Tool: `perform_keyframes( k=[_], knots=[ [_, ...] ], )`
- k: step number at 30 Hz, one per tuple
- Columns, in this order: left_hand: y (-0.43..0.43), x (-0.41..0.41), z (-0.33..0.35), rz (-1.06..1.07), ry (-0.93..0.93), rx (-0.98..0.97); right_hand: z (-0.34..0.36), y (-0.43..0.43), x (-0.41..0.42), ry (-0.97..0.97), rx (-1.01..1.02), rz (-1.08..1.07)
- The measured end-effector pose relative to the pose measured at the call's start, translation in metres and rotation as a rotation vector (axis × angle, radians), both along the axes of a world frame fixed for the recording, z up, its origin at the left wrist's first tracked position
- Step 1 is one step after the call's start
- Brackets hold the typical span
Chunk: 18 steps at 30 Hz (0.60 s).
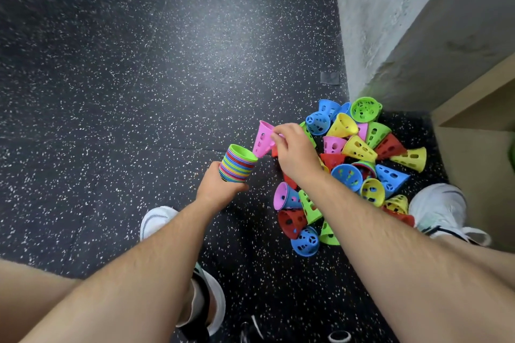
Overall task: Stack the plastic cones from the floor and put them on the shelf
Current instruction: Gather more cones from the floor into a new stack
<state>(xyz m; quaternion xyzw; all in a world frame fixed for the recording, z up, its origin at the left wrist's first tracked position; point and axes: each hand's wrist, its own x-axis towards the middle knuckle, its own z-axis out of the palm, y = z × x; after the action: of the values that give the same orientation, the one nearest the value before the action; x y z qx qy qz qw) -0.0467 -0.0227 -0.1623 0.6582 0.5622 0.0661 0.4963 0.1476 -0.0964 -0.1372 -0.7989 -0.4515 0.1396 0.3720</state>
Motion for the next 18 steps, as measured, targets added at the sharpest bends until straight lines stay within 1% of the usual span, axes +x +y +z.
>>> perform_keyframes(
  k=[2,4,7,8,10,12,16,18],
  knots=[
    [-0.003,0.004,-0.003,-0.027,0.005,-0.015,0.004,-0.001,0.0,-0.019,0.044,0.036],
    [-0.004,0.009,-0.012,-0.048,0.009,-0.02,0.004,-0.003,0.0,0.002,0.034,0.11],
    [-0.01,0.021,-0.003,-0.047,-0.025,-0.03,0.002,-0.007,0.004,0.057,-0.118,0.229],
    [-0.011,0.025,-0.002,-0.044,-0.041,-0.038,0.001,-0.009,0.006,0.073,-0.156,0.221],
    [-0.011,0.032,-0.003,-0.048,-0.066,-0.045,-0.001,-0.012,0.014,0.111,-0.162,0.136],
    [-0.012,0.038,-0.003,-0.058,-0.079,-0.047,-0.01,-0.012,0.027,0.028,-0.205,0.117],
    [-0.011,0.047,-0.008,-0.071,-0.066,-0.045,-0.029,-0.007,0.05,-0.276,-0.516,0.298],
    [-0.01,0.051,-0.008,-0.071,-0.072,-0.04,-0.032,-0.002,0.055,-0.405,-0.584,0.376]
  ],
)
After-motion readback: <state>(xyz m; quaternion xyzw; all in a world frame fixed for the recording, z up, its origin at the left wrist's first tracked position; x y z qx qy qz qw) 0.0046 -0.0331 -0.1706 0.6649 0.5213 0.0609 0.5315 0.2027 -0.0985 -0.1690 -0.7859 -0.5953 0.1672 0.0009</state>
